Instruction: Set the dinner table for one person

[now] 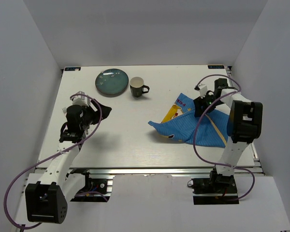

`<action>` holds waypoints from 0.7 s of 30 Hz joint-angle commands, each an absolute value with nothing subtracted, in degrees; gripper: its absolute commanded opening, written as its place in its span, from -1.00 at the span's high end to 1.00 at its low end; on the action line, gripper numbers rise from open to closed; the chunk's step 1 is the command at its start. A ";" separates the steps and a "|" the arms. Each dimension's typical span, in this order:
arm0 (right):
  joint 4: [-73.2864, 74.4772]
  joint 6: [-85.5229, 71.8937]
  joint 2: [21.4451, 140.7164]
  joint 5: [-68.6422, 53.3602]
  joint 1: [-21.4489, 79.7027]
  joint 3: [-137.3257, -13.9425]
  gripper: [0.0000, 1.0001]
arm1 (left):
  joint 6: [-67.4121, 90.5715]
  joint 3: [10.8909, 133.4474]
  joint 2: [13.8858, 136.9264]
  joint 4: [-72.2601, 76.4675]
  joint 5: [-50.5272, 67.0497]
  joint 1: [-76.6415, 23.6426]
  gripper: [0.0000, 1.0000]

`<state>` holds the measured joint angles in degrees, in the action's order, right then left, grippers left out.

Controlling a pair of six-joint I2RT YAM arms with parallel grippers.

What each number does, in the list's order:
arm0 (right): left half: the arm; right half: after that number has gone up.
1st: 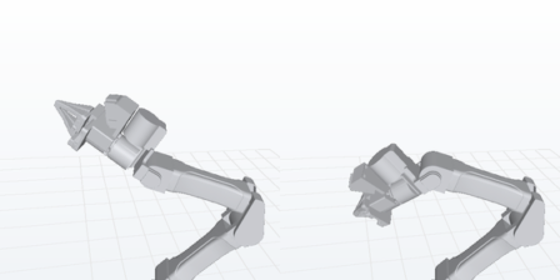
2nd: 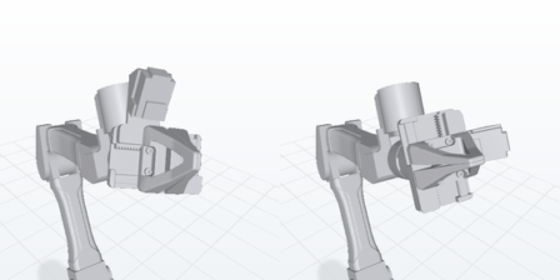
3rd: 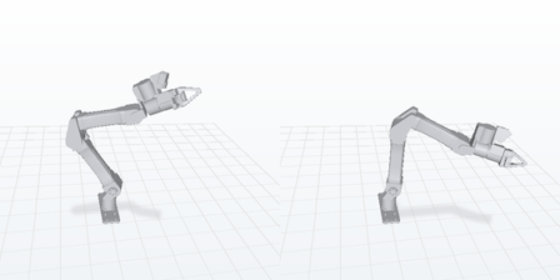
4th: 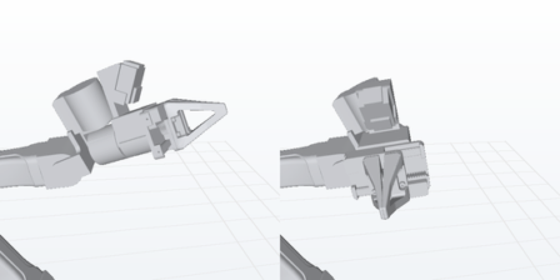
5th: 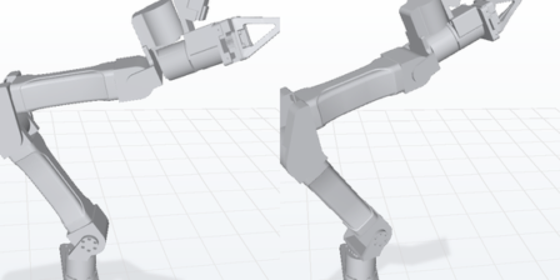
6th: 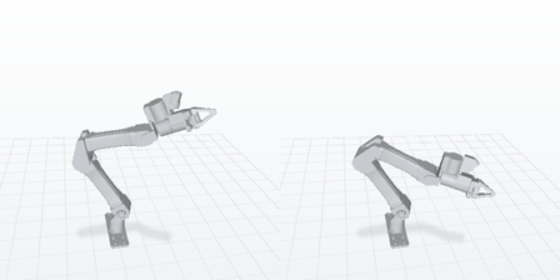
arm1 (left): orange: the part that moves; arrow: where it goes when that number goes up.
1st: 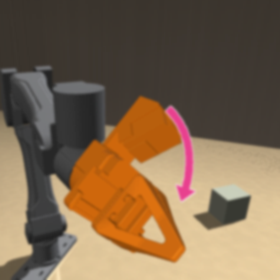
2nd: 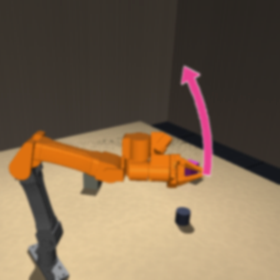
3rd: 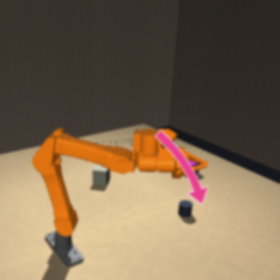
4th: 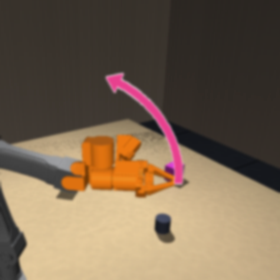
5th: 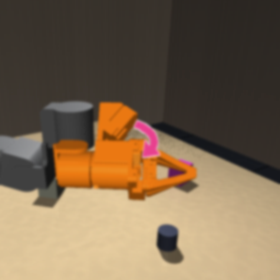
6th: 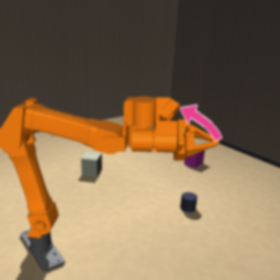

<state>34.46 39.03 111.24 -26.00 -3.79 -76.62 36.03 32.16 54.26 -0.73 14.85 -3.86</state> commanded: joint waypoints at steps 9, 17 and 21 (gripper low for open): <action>29.80 35.95 111.53 -22.59 -5.80 -77.16 -0.41 | 36.04 32.34 52.38 0.70 15.82 -3.96 -0.71; 32.43 37.09 113.20 -26.54 -6.06 -76.91 -0.24 | 36.48 32.08 52.03 1.06 16.08 -3.95 -0.72; 33.66 37.53 113.47 -29.09 -6.06 -76.12 -0.06 | 36.47 32.34 51.94 0.70 16.00 -3.95 -0.72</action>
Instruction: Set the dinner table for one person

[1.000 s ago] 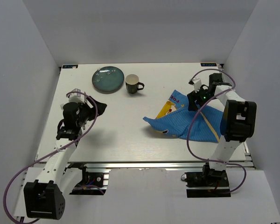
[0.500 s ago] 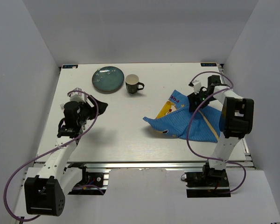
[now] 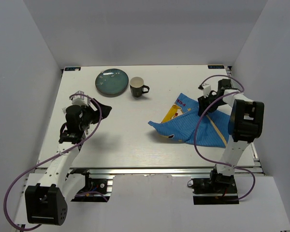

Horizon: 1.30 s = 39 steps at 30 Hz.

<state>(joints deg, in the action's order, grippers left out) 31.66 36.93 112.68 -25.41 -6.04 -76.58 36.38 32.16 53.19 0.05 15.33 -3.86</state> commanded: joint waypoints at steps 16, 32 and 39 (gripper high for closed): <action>41.12 43.40 99.61 -42.17 -5.19 -74.97 1.00 | 37.88 33.05 50.71 1.76 16.35 -3.96 -0.73; 62.32 75.86 61.62 -47.46 21.53 -54.32 -0.03 | 38.76 31.55 42.72 -3.25 18.10 -3.95 -0.74; 36.94 55.65 60.81 -40.96 21.45 -51.34 -0.17 | 39.55 31.11 42.01 -6.41 21.09 -3.95 -0.74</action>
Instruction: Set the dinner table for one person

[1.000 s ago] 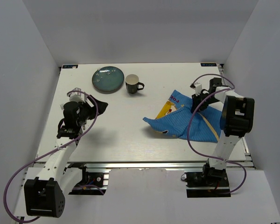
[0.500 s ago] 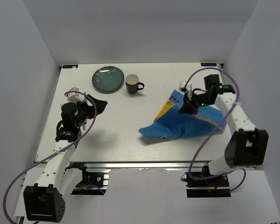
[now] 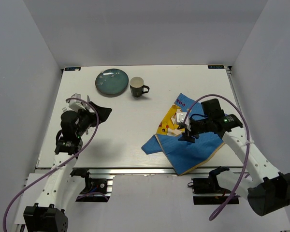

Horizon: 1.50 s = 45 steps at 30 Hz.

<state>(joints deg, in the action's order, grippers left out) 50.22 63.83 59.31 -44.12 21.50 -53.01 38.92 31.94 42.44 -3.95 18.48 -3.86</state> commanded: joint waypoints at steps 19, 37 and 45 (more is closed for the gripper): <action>55.88 102.29 116.97 -39.03 21.62 -94.65 -0.78 | 41.13 29.28 41.75 -10.20 21.71 -4.40 -0.76; 71.98 104.86 130.96 -30.15 23.91 -106.26 0.25 | 41.40 28.21 47.11 -6.15 23.20 -4.48 -0.76; 65.07 91.80 130.78 -30.06 22.24 -108.19 0.95 | 41.13 28.21 48.25 -4.75 24.35 -4.57 -0.77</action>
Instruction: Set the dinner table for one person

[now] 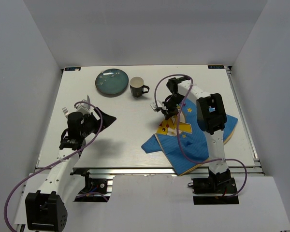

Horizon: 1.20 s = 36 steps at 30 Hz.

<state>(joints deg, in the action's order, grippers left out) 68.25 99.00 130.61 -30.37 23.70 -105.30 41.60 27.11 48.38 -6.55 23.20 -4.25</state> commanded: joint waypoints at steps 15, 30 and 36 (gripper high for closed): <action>26.82 61.27 123.49 -19.26 6.86 -102.83 1.00 | 41.40 27.95 48.43 -2.73 25.22 -4.57 -0.77; 21.18 47.47 122.97 -16.25 3.61 -101.08 0.09 | 40.96 32.77 53.34 -2.99 24.70 -9.55 -0.78; 17.25 43.59 105.44 -26.71 1.58 -90.48 -0.79 | 41.75 39.88 68.09 -2.20 16.71 -23.70 -0.53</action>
